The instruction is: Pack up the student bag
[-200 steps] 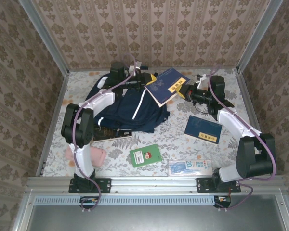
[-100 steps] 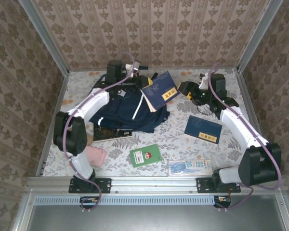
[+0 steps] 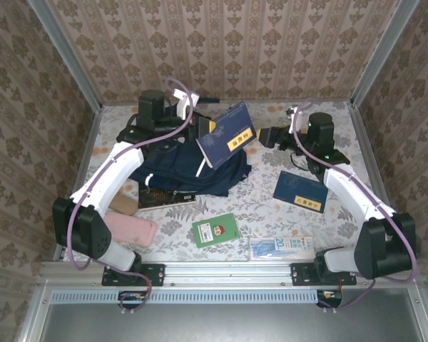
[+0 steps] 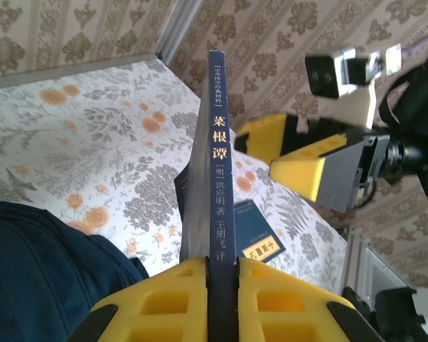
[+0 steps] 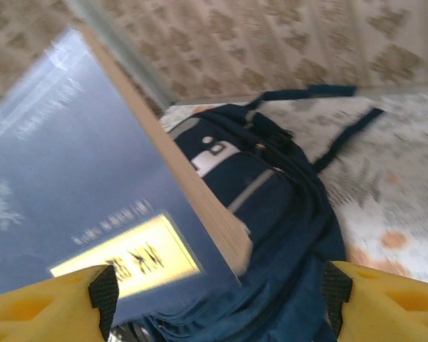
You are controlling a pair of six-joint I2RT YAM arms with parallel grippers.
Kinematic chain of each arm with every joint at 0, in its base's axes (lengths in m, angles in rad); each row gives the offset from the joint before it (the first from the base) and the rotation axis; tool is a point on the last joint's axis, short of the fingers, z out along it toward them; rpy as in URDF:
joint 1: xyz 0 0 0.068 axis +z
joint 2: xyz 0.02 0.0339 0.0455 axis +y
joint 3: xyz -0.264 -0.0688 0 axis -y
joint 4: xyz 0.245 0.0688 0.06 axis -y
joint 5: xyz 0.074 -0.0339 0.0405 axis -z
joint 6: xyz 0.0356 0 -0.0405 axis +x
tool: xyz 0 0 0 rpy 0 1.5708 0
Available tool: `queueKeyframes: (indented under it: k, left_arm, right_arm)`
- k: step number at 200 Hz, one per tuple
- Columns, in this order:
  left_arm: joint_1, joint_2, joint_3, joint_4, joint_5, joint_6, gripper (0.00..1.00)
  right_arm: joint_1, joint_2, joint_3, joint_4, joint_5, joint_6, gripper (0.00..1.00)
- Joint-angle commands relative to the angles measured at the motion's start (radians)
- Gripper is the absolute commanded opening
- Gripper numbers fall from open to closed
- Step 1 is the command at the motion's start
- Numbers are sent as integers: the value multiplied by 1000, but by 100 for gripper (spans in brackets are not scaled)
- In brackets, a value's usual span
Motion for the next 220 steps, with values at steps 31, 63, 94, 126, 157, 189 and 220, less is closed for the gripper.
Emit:
queueKeyframes:
  k: [31, 63, 94, 126, 157, 189, 220]
  left_arm:
    - [-2, -57, -27, 44, 143, 27, 0]
    - [-2, -72, -39, 117, 224, -39, 0]
    - [-3, -57, -29, 125, 266, -71, 0]
    - [5, -51, -18, 73, 219, -42, 0]
    - [18, -31, 9, -3, 161, -18, 3]
    - [53, -37, 13, -58, 10, -43, 52]
    - [130, -58, -59, 49, -35, -207, 68]
  right_arm:
    - [2, 177, 239, -19, -457, -179, 81]
    - [5, 266, 320, -160, -553, -228, 80]
    - [14, 310, 328, -155, -646, -179, 76]
    - [18, 321, 328, -130, -683, -134, 57]
    - [16, 316, 325, -124, -669, -129, 2]
    - [2, 309, 315, -78, -598, -62, 0]
    - [-19, 305, 270, 158, -483, 233, 0]
